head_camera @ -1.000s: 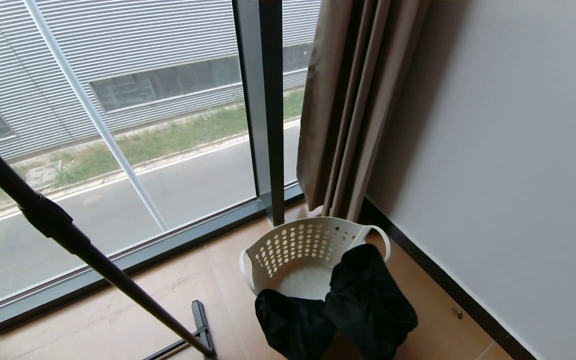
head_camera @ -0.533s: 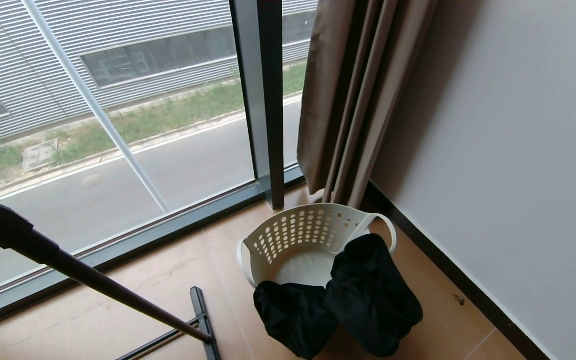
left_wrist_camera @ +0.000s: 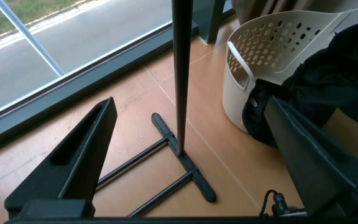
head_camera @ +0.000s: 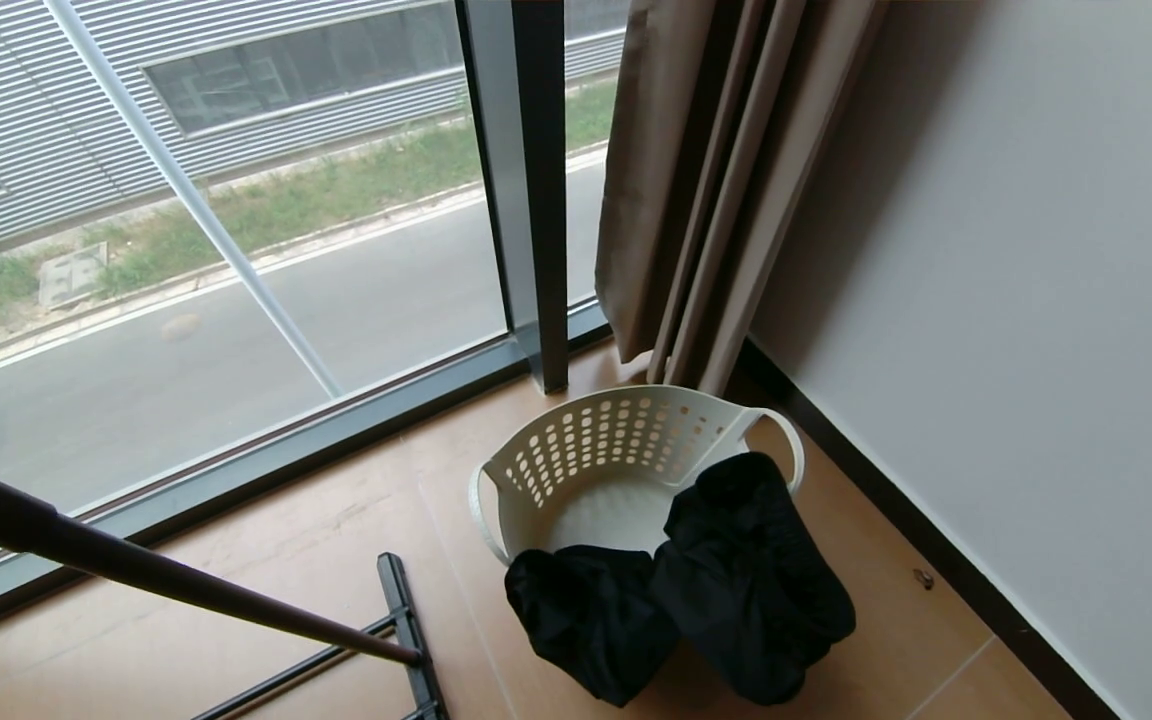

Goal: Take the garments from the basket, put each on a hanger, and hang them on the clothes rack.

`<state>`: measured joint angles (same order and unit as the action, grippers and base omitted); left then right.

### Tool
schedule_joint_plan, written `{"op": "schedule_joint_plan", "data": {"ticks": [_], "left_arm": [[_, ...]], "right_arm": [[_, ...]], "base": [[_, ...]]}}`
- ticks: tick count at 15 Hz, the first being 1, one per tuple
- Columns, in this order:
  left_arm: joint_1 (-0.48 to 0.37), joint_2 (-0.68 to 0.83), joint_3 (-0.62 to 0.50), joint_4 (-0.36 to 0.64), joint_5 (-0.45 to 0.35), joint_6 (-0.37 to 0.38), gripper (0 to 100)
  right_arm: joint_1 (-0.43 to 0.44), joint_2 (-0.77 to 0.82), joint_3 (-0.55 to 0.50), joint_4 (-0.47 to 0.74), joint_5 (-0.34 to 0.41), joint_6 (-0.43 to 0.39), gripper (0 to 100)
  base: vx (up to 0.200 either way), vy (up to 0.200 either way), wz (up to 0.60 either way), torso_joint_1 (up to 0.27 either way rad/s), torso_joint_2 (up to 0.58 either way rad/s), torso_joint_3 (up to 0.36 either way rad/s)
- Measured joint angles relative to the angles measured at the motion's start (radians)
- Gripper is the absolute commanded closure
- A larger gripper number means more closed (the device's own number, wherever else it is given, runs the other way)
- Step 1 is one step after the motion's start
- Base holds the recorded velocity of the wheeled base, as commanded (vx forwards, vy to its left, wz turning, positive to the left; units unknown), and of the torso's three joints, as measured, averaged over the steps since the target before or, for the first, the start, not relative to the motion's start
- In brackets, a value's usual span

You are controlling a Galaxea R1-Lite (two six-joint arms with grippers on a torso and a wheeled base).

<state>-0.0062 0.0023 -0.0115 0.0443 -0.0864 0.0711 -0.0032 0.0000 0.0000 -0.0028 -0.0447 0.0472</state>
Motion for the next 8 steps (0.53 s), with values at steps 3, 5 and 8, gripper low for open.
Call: {"op": "schedule_joint_plan", "data": {"ticks": [3,5,8], "left_arm": [[0.000,0.000,0.001,0.000,-0.002,0.001,0],[0.000,0.000,0.001,-0.001,-0.002,0.007,0],[0.000,0.000,0.002,-0.001,-0.002,0.015,0]], "right_arm": [[0.000,0.000,0.000,0.000,0.000,0.000,0],[0.000,0.000,0.000,0.001,0.001,-0.003,0],[0.000,0.000,0.000,0.003,0.003,-0.004,0]], "base": [[0.000,0.000,0.00,0.002,0.00,-0.111],[0.000,0.000,0.00,-0.001,0.00,-0.047],[0.000,0.000,0.00,0.004,0.00,-0.032]]}}
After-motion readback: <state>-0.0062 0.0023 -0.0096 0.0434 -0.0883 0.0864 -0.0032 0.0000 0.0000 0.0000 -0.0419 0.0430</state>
